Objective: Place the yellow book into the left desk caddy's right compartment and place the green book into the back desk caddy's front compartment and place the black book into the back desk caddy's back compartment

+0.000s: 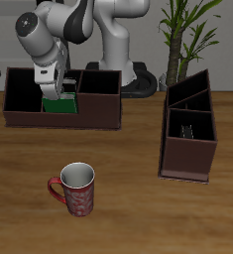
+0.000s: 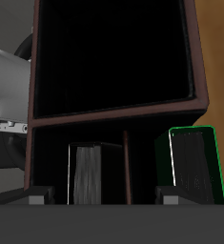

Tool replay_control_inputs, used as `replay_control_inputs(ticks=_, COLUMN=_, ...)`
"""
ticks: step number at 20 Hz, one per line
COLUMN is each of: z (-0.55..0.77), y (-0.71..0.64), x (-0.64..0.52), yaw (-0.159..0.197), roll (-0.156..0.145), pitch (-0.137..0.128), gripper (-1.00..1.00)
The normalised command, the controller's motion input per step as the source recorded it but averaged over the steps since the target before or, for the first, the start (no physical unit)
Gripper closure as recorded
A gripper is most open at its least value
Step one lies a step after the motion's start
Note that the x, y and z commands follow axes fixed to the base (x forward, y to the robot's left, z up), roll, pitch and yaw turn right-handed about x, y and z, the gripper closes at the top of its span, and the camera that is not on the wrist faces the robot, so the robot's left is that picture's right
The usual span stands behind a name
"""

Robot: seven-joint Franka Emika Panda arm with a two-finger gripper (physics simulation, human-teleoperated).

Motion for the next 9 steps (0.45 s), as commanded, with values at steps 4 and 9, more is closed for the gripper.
replay_control_inputs(ticks=4, z=0.19, y=0.09, x=0.02, yaw=-0.021, roll=0.013, pitch=-0.042, gripper=-1.00)
replay_control_inputs(ticks=9, z=0.28, y=0.05, x=0.02, yaw=-0.066, roll=0.015, pitch=-0.051, gripper=-1.00)
